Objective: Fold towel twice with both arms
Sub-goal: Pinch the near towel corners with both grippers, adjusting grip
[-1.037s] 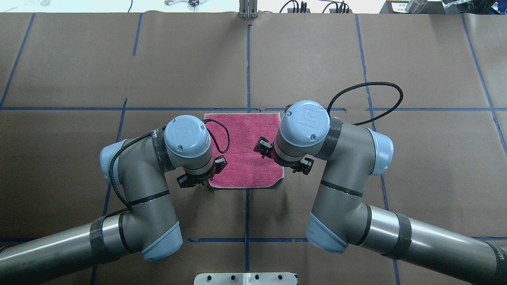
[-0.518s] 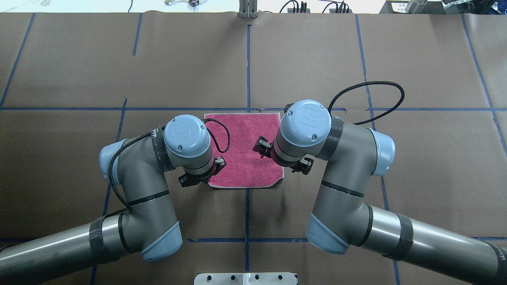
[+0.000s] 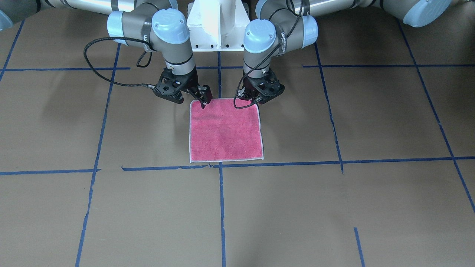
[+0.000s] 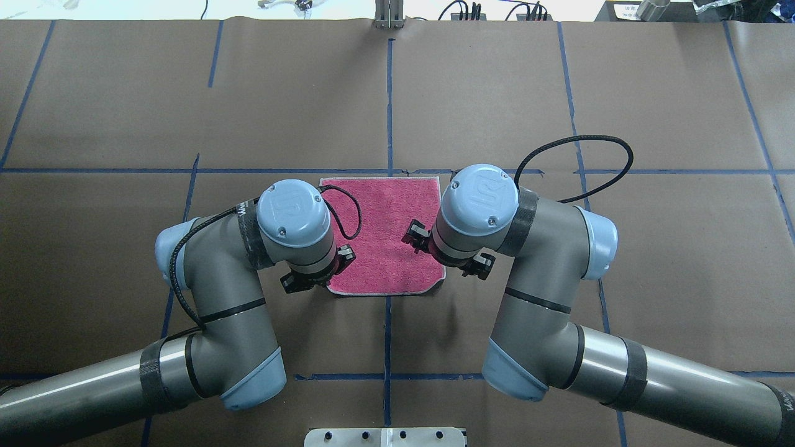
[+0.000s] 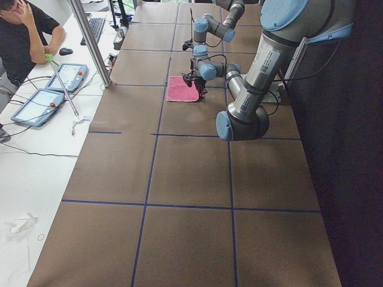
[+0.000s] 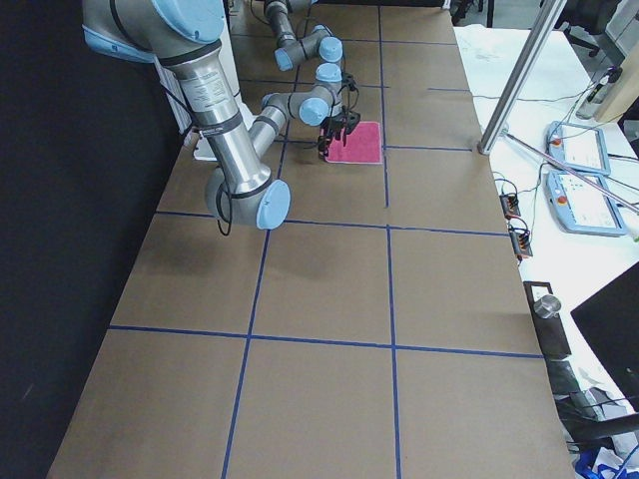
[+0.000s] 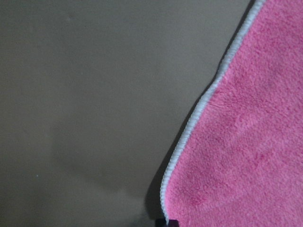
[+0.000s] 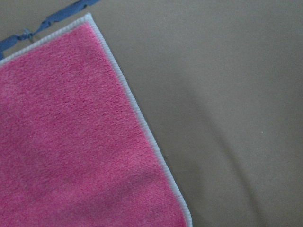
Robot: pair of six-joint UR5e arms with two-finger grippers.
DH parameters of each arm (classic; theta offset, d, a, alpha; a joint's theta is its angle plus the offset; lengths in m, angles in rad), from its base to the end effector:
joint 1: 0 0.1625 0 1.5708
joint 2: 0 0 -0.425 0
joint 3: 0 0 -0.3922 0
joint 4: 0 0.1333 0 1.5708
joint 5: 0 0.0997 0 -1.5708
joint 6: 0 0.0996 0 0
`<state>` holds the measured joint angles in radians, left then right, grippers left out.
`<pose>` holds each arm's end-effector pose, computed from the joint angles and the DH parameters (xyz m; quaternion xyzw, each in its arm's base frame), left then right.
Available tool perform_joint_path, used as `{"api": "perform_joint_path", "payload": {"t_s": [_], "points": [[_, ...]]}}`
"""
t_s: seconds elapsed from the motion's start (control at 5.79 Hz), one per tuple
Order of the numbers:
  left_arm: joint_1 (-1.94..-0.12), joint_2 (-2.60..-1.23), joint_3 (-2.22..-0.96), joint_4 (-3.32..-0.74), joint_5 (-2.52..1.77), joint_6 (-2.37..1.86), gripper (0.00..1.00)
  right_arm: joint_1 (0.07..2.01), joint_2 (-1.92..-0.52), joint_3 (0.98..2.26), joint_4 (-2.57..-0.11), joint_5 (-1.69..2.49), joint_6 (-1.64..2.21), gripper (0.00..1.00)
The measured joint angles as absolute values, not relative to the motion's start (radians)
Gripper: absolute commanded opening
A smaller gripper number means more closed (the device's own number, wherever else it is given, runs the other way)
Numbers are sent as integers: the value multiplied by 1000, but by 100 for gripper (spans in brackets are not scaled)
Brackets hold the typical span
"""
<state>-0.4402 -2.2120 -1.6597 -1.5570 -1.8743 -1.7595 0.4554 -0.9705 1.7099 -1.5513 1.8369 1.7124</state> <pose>0.5747 -0.3852 0.2477 -0.0970 0.3615 -0.2359 0.8968 -0.5531 -0.3901 0.2500 -0.0643 -0.3819 0.2238 0.8944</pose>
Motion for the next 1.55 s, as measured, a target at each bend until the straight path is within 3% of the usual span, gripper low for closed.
{"api": "perform_joint_path", "payload": {"t_s": [1.04, 1.21, 1.55], "points": [[-440, -2210, -1661, -1557, -1855, -1760, 2, 416, -970, 1670, -1533, 1837, 1752, 98], [-440, -2210, -1661, -1557, -1855, -1761, 2, 416, -971, 1660, -1507, 1836, 1754, 89], [-440, -2209, -1660, -1557, -1853, -1761, 2, 416, -970, 1651, -1486, 1836, 1770, 59]]}}
